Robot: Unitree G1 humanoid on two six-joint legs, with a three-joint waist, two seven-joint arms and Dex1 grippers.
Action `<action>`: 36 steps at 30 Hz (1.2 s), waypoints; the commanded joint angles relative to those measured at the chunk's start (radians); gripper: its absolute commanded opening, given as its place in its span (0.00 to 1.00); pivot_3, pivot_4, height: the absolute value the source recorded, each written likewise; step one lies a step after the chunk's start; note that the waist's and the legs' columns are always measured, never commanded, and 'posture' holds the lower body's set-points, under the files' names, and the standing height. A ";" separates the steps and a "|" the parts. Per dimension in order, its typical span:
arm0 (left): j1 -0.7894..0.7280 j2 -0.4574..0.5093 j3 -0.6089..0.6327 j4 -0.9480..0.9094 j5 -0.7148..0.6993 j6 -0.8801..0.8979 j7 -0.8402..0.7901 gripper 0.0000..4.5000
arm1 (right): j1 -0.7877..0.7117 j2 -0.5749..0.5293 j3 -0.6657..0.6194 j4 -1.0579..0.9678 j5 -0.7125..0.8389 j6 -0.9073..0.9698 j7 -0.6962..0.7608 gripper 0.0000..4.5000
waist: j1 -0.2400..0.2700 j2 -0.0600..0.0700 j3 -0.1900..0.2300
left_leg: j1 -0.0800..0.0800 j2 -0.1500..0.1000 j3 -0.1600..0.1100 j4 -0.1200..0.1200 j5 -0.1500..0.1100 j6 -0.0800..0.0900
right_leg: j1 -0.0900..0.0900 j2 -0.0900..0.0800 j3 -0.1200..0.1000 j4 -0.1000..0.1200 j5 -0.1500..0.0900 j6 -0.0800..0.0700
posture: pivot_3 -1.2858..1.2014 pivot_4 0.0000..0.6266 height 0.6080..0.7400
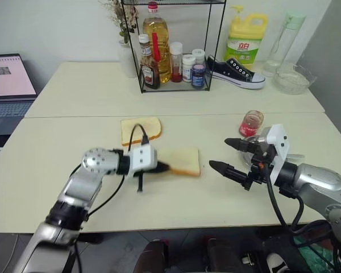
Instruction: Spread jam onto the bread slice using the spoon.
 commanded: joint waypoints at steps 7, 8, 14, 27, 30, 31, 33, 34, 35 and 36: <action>0.082 -0.003 -0.013 -0.076 0.080 0.048 0.137 0.00 | 0.025 -0.018 0.009 -0.061 0.059 0.009 -0.011 1.00 | 0.011 0.000 0.000 | 0.001 -0.002 0.000 0.001 0.000 0.000 | 0.002 0.000 -0.003 0.000 0.000 0.000 | 0.52 0.24 1.00; 0.086 -0.012 -0.009 -0.076 0.088 0.053 0.163 0.00 | 0.029 -0.019 0.009 -0.062 0.060 0.009 -0.011 1.00 | 0.012 0.000 0.000 | 0.001 -0.002 -0.001 0.001 0.000 0.000 | 0.002 0.000 -0.004 0.000 0.000 0.000 | 0.52 0.24 1.00; 0.100 -0.023 -0.010 -0.087 0.071 0.095 0.201 0.00 | 0.021 -0.019 0.027 -0.039 0.043 -0.003 -0.008 1.00 | 0.017 0.000 0.000 | 0.004 -0.002 -0.001 0.001 0.000 0.000 | 0.006 0.000 -0.004 -0.001 0.000 0.000 | 0.52 0.24 1.00; -0.015 0.085 0.166 -0.226 -0.334 0.547 0.036 0.85 | 0.060 -0.039 -0.051 -0.008 0.065 0.000 -0.018 1.00 | 0.020 -0.001 0.001 | 0.006 -0.002 -0.002 0.000 0.000 0.000 | 0.007 0.000 -0.005 -0.001 0.000 0.000 | 0.52 0.24 1.00; -0.070 0.142 0.192 -0.249 -0.415 0.631 -0.015 0.99 | 0.123 -0.040 -0.123 -0.019 0.087 0.006 -0.041 1.00 | 0.022 -0.001 0.001 | 0.006 -0.002 -0.001 0.000 0.000 0.000 | 0.007 0.000 -0.005 -0.001 0.000 0.001 | 0.52 0.24 1.00; -0.085 0.150 0.194 -0.246 -0.428 0.640 -0.022 0.99 | 0.143 -0.041 -0.143 -0.022 0.096 0.006 -0.047 1.00 | 0.021 -0.001 0.001 | 0.006 -0.002 -0.001 0.000 0.000 0.000 | 0.008 0.000 -0.005 -0.002 0.000 0.001 | 0.52 0.24 1.00; -0.132 0.150 0.198 -0.222 -0.440 0.639 -0.026 0.99 | 0.189 -0.030 -0.203 -0.028 0.131 0.007 -0.076 1.00 | 0.023 -0.001 0.001 | 0.006 -0.002 0.000 0.000 0.000 0.000 | 0.008 0.000 -0.004 -0.002 0.000 0.001 | 0.52 0.24 1.00; -0.154 0.143 0.195 -0.207 -0.436 0.631 -0.022 0.99 | 0.209 -0.027 -0.227 -0.031 0.144 0.007 -0.090 1.00 | 0.023 -0.001 0.001 | 0.006 -0.002 -0.001 0.000 0.000 0.000 | 0.008 0.000 -0.005 -0.002 0.000 0.001 | 0.52 0.24 1.00; -0.177 0.129 0.191 -0.191 -0.427 0.615 -0.014 0.99 | 0.230 -0.025 -0.247 -0.035 0.152 0.006 -0.103 1.00 | 0.023 -0.001 0.001 | 0.006 -0.001 -0.001 0.000 0.000 0.000 | 0.008 0.000 -0.004 -0.002 0.000 0.001 | 0.52 0.24 1.00; -0.214 0.098 0.182 -0.164 -0.410 0.584 0.007 0.99 | 0.263 -0.010 -0.272 -0.045 0.137 -0.004 -0.131 1.00 | 0.027 -0.001 0.001 | 0.006 -0.002 -0.001 0.000 0.000 0.000 | 0.008 0.000 -0.004 -0.002 0.000 0.001 | 0.52 0.24 1.00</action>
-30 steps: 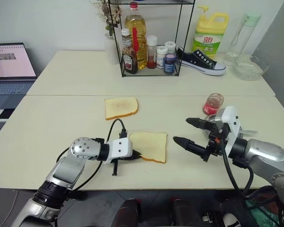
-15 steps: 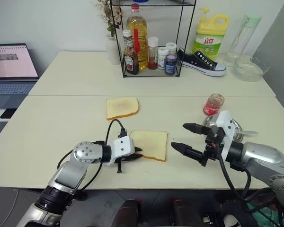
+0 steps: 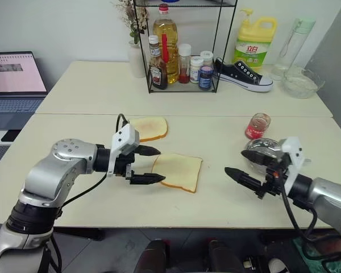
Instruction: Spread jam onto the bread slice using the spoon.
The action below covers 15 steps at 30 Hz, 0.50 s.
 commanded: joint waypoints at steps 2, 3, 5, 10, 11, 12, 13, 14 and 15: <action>-0.148 -0.106 -0.024 0.091 0.036 -0.104 0.045 0.99 | 0.101 0.062 -0.124 -0.053 -0.003 -0.032 -0.131 1.00 | 0.009 -0.001 0.000 | 0.000 0.000 -0.001 0.000 0.000 0.000 | 0.001 0.000 0.000 0.000 0.000 0.000 | 0.52 0.24 1.00; -0.174 -0.130 -0.035 0.111 0.045 -0.119 0.048 0.99 | 0.115 0.075 -0.137 -0.051 -0.009 -0.035 -0.154 1.00 | 0.011 -0.001 0.000 | 0.000 0.000 -0.001 0.001 0.000 0.000 | 0.002 0.000 0.000 -0.001 0.000 0.000 | 0.52 0.24 1.00; -0.227 -0.188 -0.067 0.160 0.069 -0.159 0.051 0.99 | 0.149 0.122 -0.154 -0.053 -0.008 -0.048 -0.201 1.00 | 0.005 -0.001 0.000 | 0.000 -0.001 0.000 0.001 0.000 0.000 | 0.001 0.000 0.000 -0.001 0.000 0.000 | 0.52 0.24 1.00; -0.309 -0.324 -0.131 0.276 0.116 -0.258 0.043 0.99 | 0.233 0.215 -0.167 -0.045 -0.092 -0.098 -0.299 1.00 | 0.001 -0.001 0.000 | 0.001 -0.001 0.001 0.000 0.000 0.000 | 0.001 0.000 0.001 0.000 0.000 0.000 | 0.52 0.24 1.00; -0.314 -0.335 -0.140 0.288 0.119 -0.269 0.033 0.99 | 0.237 0.234 -0.181 -0.041 -0.081 -0.103 -0.315 1.00 | -0.004 0.000 0.000 | 0.001 -0.001 0.002 0.000 0.000 0.000 | 0.001 0.000 0.001 0.000 0.000 0.000 | 0.52 0.24 1.00; -0.317 -0.343 -0.147 0.297 0.123 -0.282 0.022 0.99 | 0.239 0.251 -0.193 -0.038 -0.068 -0.108 -0.328 1.00 | -0.009 0.000 0.000 | 0.001 0.000 0.002 -0.001 0.000 0.000 | 0.001 0.000 0.002 0.000 0.000 0.000 | 0.52 0.24 1.00; -0.320 -0.352 -0.154 0.303 0.127 -0.297 0.013 0.99 | 0.243 0.269 -0.203 -0.035 -0.053 -0.113 -0.340 1.00 | -0.013 0.000 0.000 | 0.002 0.000 0.002 -0.001 0.000 0.000 | 0.001 0.000 0.002 0.000 0.000 0.000 | 0.52 0.24 1.00; -0.324 -0.362 -0.158 0.310 0.126 -0.302 0.007 0.99 | 0.244 0.290 -0.216 -0.028 -0.030 -0.117 -0.356 1.00 | -0.015 0.000 0.000 | 0.002 0.000 0.002 -0.001 0.000 0.000 | 0.001 0.001 0.002 0.000 0.000 0.000 | 0.52 0.24 1.00; -0.329 -0.371 -0.162 0.315 0.126 -0.310 -0.002 0.99 | 0.243 0.315 -0.230 -0.018 0.001 -0.120 -0.377 1.00 | -0.015 0.000 0.000 | 0.002 0.000 0.001 -0.001 0.000 0.000 | 0.001 0.001 0.002 0.000 -0.001 -0.001 | 0.52 0.24 1.00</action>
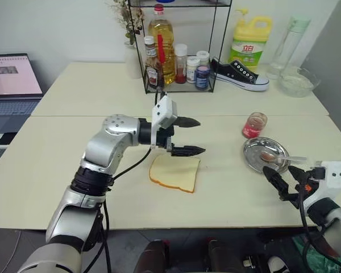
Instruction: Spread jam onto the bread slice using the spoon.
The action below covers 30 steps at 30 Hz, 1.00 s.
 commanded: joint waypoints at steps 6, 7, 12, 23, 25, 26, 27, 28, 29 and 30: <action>-0.054 -0.047 -0.013 0.025 0.013 -0.080 -0.045 0.99 | -0.052 0.100 -0.083 0.143 0.079 -0.079 -0.114 1.00 | -0.005 0.000 0.000 | 0.000 -0.001 0.000 0.000 0.000 0.000 | 0.001 -0.001 0.000 0.000 0.000 0.000 | 0.52 0.24 1.00; -0.056 -0.051 -0.012 0.027 0.013 -0.079 -0.043 0.99 | -0.084 0.116 -0.094 0.187 0.099 -0.094 -0.130 1.00 | -0.005 0.000 0.000 | 0.001 -0.001 0.000 0.000 0.000 0.000 | 0.001 -0.001 0.000 0.000 0.000 0.000 | 0.52 0.24 1.00; -0.048 -0.058 -0.002 0.020 0.016 -0.077 -0.030 0.99 | -0.218 0.174 -0.125 0.324 0.165 -0.156 -0.182 1.00 | -0.007 0.001 0.000 | 0.001 -0.001 0.001 0.000 0.000 0.000 | 0.001 0.000 0.000 0.000 0.000 0.000 | 0.52 0.24 1.00; -0.009 -0.048 0.008 -0.031 0.005 -0.048 0.007 0.99 | -0.393 0.188 -0.133 0.559 0.182 -0.270 -0.209 1.00 | -0.006 0.003 0.000 | 0.001 -0.001 0.001 0.000 0.000 0.000 | 0.001 0.000 0.001 0.000 0.000 0.000 | 0.52 0.24 1.00; -0.010 -0.048 0.010 -0.031 0.005 -0.048 0.011 0.99 | -0.403 0.177 -0.131 0.602 0.167 -0.279 -0.190 1.00 | -0.007 0.003 0.000 | 0.001 -0.001 0.001 0.000 0.000 0.000 | 0.001 0.000 0.001 0.000 0.000 0.000 | 0.52 0.24 1.00; -0.010 -0.048 0.010 -0.031 0.005 -0.048 0.013 0.99 | -0.408 0.175 -0.131 0.619 0.167 -0.283 -0.184 1.00 | -0.007 0.003 0.000 | 0.001 -0.001 0.001 0.000 0.000 0.000 | 0.001 0.000 0.001 0.000 0.000 0.000 | 0.52 0.24 1.00; -0.009 -0.048 0.010 -0.033 0.005 -0.047 0.014 0.99 | -0.414 0.172 -0.130 0.634 0.165 -0.287 -0.178 1.00 | -0.007 0.003 0.000 | 0.001 -0.001 0.001 0.000 0.000 0.000 | 0.001 0.000 0.001 0.000 0.000 0.000 | 0.52 0.24 1.00; -0.007 -0.048 0.009 -0.036 0.004 -0.046 0.015 0.99 | -0.418 0.170 -0.128 0.646 0.163 -0.291 -0.173 1.00 | -0.007 0.003 0.000 | 0.001 -0.001 0.001 0.000 0.000 0.000 | 0.001 0.000 0.001 0.000 0.000 0.000 | 0.52 0.24 1.00; -0.005 -0.048 0.008 -0.041 0.003 -0.043 0.016 0.99 | -0.423 0.166 -0.125 0.657 0.160 -0.293 -0.167 1.00 | -0.007 0.003 0.000 | 0.001 -0.001 0.001 0.000 0.000 0.000 | 0.001 0.000 0.001 0.000 0.000 0.000 | 0.52 0.24 1.00; -0.004 -0.049 0.007 -0.045 0.003 -0.041 0.018 0.99 | -0.427 0.163 -0.121 0.666 0.158 -0.293 -0.161 1.00 | -0.007 0.003 0.001 | 0.001 -0.001 0.001 0.000 0.000 0.000 | 0.001 0.000 0.001 0.000 0.000 0.000 | 0.52 0.24 1.00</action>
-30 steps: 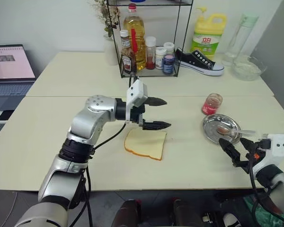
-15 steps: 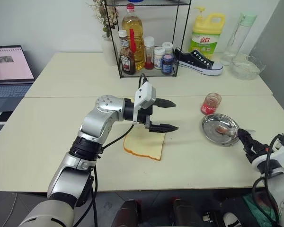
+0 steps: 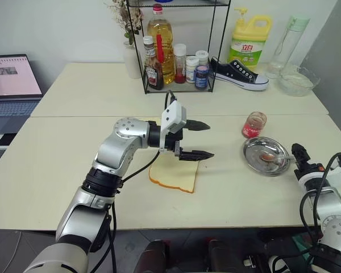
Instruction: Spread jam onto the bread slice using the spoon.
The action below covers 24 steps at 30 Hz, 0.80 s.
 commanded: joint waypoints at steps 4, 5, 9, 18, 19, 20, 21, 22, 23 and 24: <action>-0.007 0.002 0.020 -0.053 -0.013 0.009 0.016 0.99 | -0.054 -0.032 0.001 0.042 -0.020 -0.030 0.051 1.00 | -0.001 0.001 0.000 | 0.000 0.000 0.001 0.000 0.000 0.000 | 0.000 0.000 0.000 0.000 0.000 0.000 | 0.52 0.24 1.00; -0.008 0.002 0.020 -0.053 -0.014 0.010 0.017 0.99 | -0.065 -0.035 0.002 0.057 -0.025 -0.032 0.058 1.00 | -0.001 0.001 0.000 | 0.000 0.000 0.000 0.000 0.000 0.000 | 0.000 0.000 0.000 0.000 0.000 0.000 | 0.52 0.24 1.00; -0.007 0.004 0.020 -0.061 -0.016 0.015 0.019 0.99 | -0.107 -0.040 0.003 0.114 -0.044 -0.047 0.087 1.00 | -0.001 0.001 0.000 | 0.000 0.000 0.000 0.000 0.000 0.000 | 0.000 0.000 0.000 0.000 0.000 0.000 | 0.52 0.24 1.00; -0.011 0.007 0.025 -0.068 -0.015 0.022 0.026 1.00 | -0.138 -0.045 -0.009 0.176 -0.074 -0.077 0.123 0.48 | 0.000 0.001 0.000 | 0.000 0.000 0.000 0.000 0.000 0.000 | 0.000 0.000 0.000 0.000 0.000 0.000 | 0.52 0.24 1.00; -0.010 0.007 0.025 -0.071 -0.016 0.023 0.026 1.00 | -0.139 -0.046 -0.010 0.180 -0.076 -0.079 0.126 0.39 | 0.000 0.001 0.000 | 0.000 0.000 0.000 0.000 0.000 0.000 | 0.000 0.000 0.000 0.000 0.000 0.000 | 0.52 0.24 1.00; -0.009 0.007 0.024 -0.073 -0.016 0.024 0.027 1.00 | -0.140 -0.047 -0.010 0.183 -0.077 -0.081 0.128 0.32 | 0.000 0.001 0.000 | 0.000 0.000 0.000 0.000 0.000 0.000 | 0.000 0.000 0.000 0.000 0.000 0.000 | 0.52 0.24 1.00; -0.009 0.006 0.024 -0.072 -0.015 0.023 0.028 1.00 | -0.142 -0.047 -0.011 0.186 -0.078 -0.085 0.128 0.24 | 0.000 0.001 0.000 | 0.000 0.000 0.000 0.000 0.000 0.000 | 0.000 0.000 0.000 0.000 0.000 0.000 | 0.52 0.24 1.00; -0.010 0.005 0.024 -0.071 -0.014 0.023 0.029 1.00 | -0.144 -0.046 -0.011 0.187 -0.079 -0.088 0.128 0.15 | -0.001 0.001 0.000 | 0.000 0.000 0.000 0.000 0.000 0.000 | 0.000 0.000 0.000 0.000 0.000 0.000 | 0.52 0.24 1.00; -0.011 0.003 0.024 -0.070 -0.014 0.022 0.031 1.00 | -0.145 -0.045 -0.012 0.184 -0.079 -0.090 0.128 0.07 | -0.001 0.001 0.000 | 0.000 0.000 0.000 0.000 0.000 0.000 | 0.000 0.000 0.000 0.000 0.000 0.000 | 0.52 0.24 1.00; -0.012 0.001 0.024 -0.069 -0.013 0.021 0.032 1.00 | -0.146 -0.044 -0.012 0.183 -0.079 -0.092 0.129 0.01 | 0.000 0.001 0.000 | 0.000 0.000 0.001 0.000 0.000 0.000 | 0.000 0.000 0.001 0.000 0.000 0.000 | 0.52 0.24 1.00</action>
